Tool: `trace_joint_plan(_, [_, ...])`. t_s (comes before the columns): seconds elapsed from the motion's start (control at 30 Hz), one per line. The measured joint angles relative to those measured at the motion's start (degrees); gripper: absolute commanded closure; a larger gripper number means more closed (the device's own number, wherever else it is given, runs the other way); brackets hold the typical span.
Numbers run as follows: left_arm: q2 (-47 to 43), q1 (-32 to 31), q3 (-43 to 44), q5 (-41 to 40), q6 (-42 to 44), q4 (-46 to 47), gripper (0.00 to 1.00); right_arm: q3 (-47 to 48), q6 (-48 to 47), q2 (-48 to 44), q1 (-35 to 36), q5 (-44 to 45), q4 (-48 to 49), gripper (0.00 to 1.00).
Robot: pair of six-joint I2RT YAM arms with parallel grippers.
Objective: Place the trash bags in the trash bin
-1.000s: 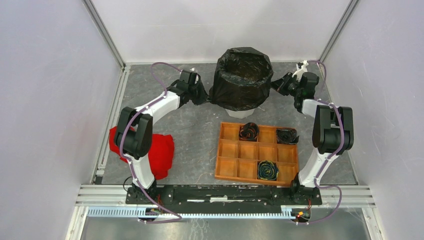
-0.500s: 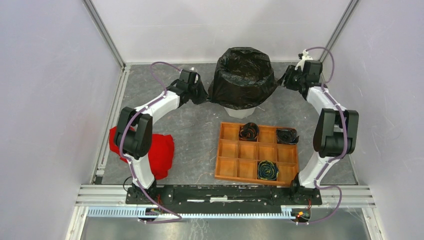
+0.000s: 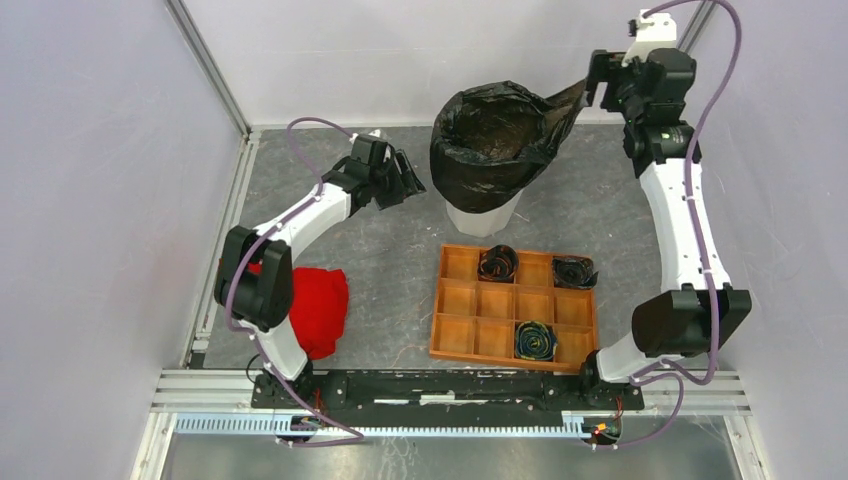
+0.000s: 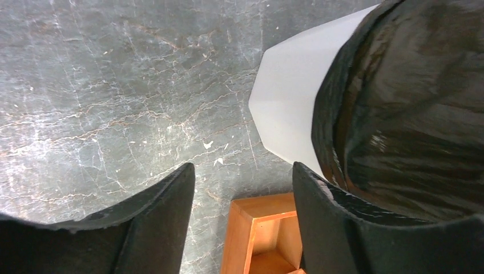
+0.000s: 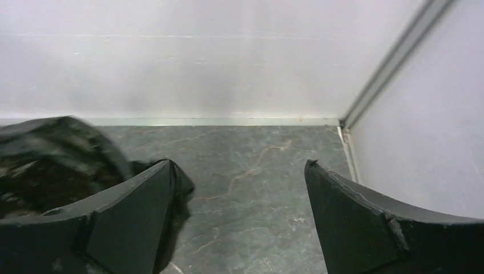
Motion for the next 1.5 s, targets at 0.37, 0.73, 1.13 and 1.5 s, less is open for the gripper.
trace_joint_plan(0.37, [-5.33,0.02,-0.66,-0.11,0.24,-0.83,0.25,-21.31,2.58,-3.45,2.56,-3.04,5.46,0.13])
trace_joint_plan(0.73, [-6.27,0.02,-0.66,0.87,0.24,-0.87,0.23,-34.16,10.43,7.28,-1.38,-19.08,15.5,0.12])
trace_joint_plan(1.13, [-6.27,0.04,-0.66,3.37,0.15,-0.26,0.22,-35.01,13.16,-3.93,-5.44,-23.58,12.79,0.09])
trace_joint_plan(1.5, [-6.34,0.22,-0.9,3.65,0.15,0.74,0.2,-20.74,5.53,-8.37,-2.25,-21.88,4.28,0.22])
